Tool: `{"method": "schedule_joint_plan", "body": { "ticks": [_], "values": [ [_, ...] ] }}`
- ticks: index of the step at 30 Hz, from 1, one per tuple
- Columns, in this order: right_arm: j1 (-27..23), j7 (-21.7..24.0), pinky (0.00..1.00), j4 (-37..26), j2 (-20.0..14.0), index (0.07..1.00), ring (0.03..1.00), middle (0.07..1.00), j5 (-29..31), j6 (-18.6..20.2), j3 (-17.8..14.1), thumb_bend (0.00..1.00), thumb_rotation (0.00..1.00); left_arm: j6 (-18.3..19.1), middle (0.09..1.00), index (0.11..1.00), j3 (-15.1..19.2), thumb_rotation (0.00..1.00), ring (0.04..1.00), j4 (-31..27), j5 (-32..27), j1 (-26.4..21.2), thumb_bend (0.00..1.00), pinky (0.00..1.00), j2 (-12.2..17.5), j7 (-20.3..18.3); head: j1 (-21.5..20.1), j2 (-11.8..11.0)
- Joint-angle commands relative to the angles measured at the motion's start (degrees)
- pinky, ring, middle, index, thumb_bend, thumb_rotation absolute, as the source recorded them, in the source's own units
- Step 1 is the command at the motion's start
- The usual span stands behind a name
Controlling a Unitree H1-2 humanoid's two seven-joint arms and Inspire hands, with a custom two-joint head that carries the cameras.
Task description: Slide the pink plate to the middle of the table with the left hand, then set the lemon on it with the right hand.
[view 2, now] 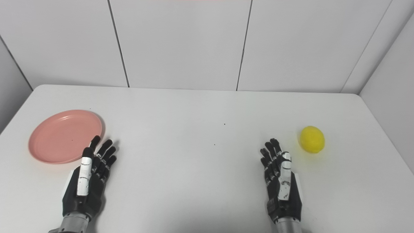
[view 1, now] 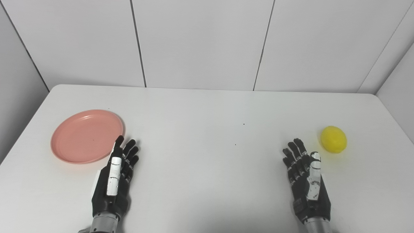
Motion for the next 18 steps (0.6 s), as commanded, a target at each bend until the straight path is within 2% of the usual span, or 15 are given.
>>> {"method": "schedule_joint_plan", "body": {
  "ticks": [1, 18],
  "values": [
    [0.2, 0.1, 0.99, 0.4, 0.3, 0.930, 0.938, 0.941, 0.1, 0.9, 0.2, 0.79, 1.00, -0.1, 0.931, 0.964, 0.0, 0.78, 0.945, -0.8, -0.1, 0.9, 0.75, 0.98, 1.0, -0.4, 0.1, 0.0],
    [0.2, -0.1, 0.98, 0.3, 0.4, 0.925, 0.931, 0.935, 0.4, 1.3, 0.0, 0.79, 1.00, -0.3, 0.930, 0.964, -0.2, 0.78, 0.944, -0.7, 0.2, 0.9, 0.75, 0.98, 1.0, -0.4, 0.2, -0.1]
  ]
}}
